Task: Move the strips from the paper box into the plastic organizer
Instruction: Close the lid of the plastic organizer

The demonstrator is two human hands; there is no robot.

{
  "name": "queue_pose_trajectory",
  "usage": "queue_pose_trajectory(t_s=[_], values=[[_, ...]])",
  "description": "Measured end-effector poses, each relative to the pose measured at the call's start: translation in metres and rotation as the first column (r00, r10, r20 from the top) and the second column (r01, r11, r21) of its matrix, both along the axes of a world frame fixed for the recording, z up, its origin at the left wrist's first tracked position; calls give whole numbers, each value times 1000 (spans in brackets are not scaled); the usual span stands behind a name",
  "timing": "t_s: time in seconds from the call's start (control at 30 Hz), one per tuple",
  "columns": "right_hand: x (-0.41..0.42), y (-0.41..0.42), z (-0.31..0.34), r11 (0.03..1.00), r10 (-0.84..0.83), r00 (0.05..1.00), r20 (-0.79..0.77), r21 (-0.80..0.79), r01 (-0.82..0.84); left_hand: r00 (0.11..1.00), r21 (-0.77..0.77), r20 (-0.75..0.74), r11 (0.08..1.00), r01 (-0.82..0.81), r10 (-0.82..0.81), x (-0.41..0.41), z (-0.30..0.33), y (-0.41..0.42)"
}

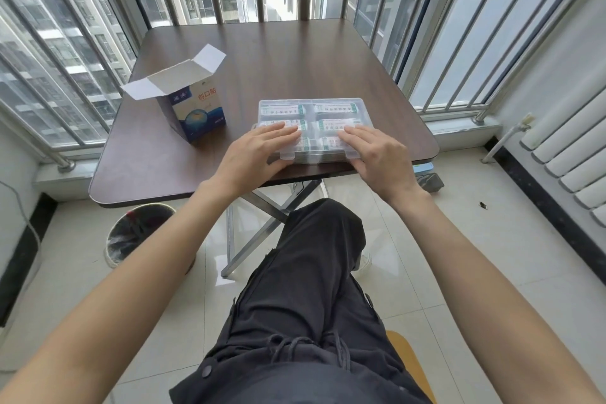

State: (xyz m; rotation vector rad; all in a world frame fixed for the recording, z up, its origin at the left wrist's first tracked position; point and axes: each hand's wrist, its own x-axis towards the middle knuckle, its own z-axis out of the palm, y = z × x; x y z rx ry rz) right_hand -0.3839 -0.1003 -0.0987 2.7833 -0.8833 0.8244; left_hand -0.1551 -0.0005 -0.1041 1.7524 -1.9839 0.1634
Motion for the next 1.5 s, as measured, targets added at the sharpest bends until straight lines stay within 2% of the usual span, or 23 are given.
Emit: queue_pose_trajectory(t_s=[0.27,0.53,0.63,0.73,0.8,0.9,1.13,1.33,1.5], values=[[-1,0,-4,999,33,998,57,-34,-31,1000,-33,-8,999,12,-12,-2,-4,2],[-1,-4,-19,994,16,998,64,-108,-10,995,-34,97,999,17,-14,-3,-7,3],[-2,-2,-19,1000,2,1000,26,-23,-1,998,91,58,996,6,-11,-3,-5,5],[-12,-7,-9,968,33,997,66,245,-48,998,163,-53,987,-6,15,-2,0,4],[-16,-15,-1,936,52,993,105,342,-85,998,197,-69,980,1,12,0,3,3],[-17,-21,6,948,65,998,25,311,-69,998,243,-68,970,10,7,3,9,1],[-10,-18,5,984,31,999,-17,177,-27,997,209,-74,978,-5,21,4,15,-3],[-5,-17,-1,988,19,1000,16,155,-22,998,213,-49,977,-19,30,4,21,-5],[-6,-17,-6,986,25,997,71,161,-36,997,136,-58,990,-48,57,0,15,-5]])
